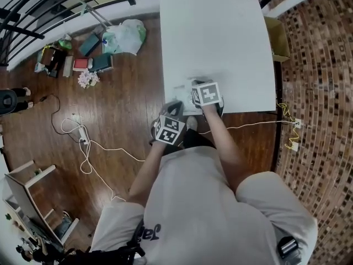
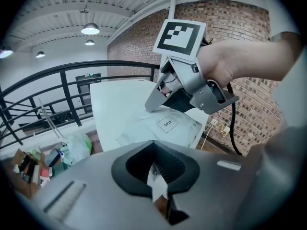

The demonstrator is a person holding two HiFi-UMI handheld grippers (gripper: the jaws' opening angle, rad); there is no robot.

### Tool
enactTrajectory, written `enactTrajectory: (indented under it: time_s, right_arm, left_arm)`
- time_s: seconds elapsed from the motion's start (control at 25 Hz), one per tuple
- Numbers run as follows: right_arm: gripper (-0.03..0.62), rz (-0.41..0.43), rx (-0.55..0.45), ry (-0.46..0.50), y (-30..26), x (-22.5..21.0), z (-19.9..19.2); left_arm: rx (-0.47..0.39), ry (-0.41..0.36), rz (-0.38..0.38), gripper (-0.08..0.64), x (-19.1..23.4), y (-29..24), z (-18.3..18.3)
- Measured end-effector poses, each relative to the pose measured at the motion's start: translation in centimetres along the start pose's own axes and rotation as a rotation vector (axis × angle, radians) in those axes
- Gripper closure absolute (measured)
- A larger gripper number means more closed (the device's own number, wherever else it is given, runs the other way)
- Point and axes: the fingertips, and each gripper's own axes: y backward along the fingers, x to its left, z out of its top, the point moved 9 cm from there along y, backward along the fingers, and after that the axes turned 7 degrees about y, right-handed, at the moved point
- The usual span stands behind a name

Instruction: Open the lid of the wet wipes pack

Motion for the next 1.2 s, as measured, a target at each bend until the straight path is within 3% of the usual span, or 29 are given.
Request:
enactTrajectory:
  time_s: [0.16,0.28,0.52,0.64,0.92,1.2]
  right_arm:
    - [0.601,0.016,0.094,0.091,-0.4,0.4,-0.3]
    - [0.601,0.0,0.092,0.103,0.0,1.0,-0.4]
    - [0.601,-0.047,-0.139,0.007,4.2,0.2,-0.5]
    - [0.601,-0.095,-0.209,-0.024,6.8,1.1,-1.8]
    - [0.601,-0.208,-0.431,-0.057,12.5,7.5,-7.2]
    - [0.601,-0.287,-0.59,0.021,16.5,14.0,-12.6]
  left_arm:
    - [0.031,0.017,-0.011,0.545,-0.6,0.3,-0.1]
    - [0.037,0.004,-0.023,0.545,-0.6,0.7,-0.4]
    - [0.039,-0.042,-0.052,0.545,0.3,1.6,-0.2]
    - [-0.032,-0.016,-0.081,0.545,1.2,3.4,0.0]
    - [-0.198,0.023,-0.152,0.545,1.7,8.8,1.6]
    - [-0.33,0.033,-0.155,0.545,-0.3,13.4,1.3]
